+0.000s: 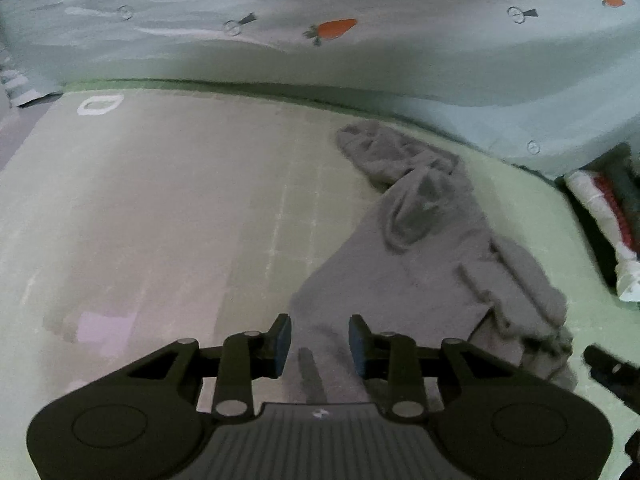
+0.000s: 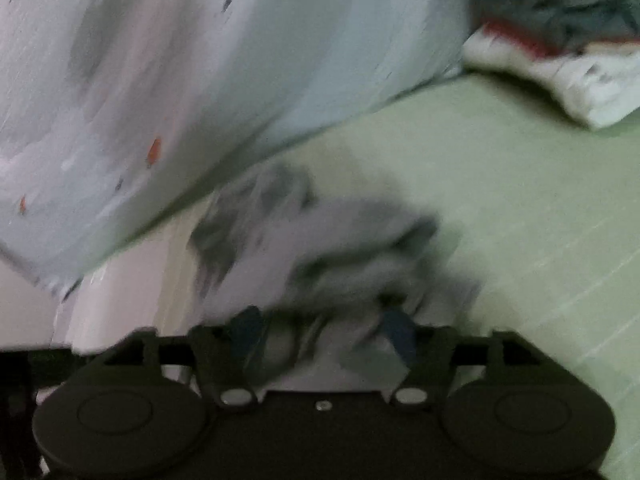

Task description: Fold clothes

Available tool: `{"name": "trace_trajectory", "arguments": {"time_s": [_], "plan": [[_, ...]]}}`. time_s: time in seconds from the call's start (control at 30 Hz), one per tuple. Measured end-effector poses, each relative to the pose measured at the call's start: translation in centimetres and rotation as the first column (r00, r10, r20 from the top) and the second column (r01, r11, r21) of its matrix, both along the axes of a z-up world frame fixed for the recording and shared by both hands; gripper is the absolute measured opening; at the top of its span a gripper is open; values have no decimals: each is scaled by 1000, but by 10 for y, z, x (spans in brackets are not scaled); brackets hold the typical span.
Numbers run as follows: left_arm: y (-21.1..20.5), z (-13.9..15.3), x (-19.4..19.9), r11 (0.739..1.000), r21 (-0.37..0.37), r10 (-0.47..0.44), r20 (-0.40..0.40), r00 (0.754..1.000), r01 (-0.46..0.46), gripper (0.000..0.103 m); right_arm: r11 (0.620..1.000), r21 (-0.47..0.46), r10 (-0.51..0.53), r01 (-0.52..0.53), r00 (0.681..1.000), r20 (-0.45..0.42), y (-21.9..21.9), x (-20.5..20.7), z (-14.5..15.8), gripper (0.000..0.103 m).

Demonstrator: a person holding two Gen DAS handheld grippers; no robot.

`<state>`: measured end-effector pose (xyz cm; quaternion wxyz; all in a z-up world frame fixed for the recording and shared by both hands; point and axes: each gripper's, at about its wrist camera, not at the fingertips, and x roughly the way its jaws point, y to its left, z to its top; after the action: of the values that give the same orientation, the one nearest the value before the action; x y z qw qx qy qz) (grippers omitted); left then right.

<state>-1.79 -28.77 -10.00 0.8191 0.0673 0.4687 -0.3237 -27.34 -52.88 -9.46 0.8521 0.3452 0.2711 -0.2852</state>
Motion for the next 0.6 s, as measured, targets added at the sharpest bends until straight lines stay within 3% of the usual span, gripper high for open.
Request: {"name": "trace_trajectory", "arguments": {"time_s": [0.17, 0.33, 0.6], "plan": [[-32, 5, 9, 998, -56, -16, -43, 999, 13, 37, 992, 115, -54, 49, 998, 40, -51, 9, -16, 74], [-67, 5, 0, 993, -25, -117, -45, 992, 116, 41, 980, 198, -39, 25, 997, 70, -68, 24, -31, 74], [-121, -10, -22, 956, -18, -293, -110, 950, 293, 44, 942, 333, -98, 41, 982, 159, -89, 34, -53, 75]]}}
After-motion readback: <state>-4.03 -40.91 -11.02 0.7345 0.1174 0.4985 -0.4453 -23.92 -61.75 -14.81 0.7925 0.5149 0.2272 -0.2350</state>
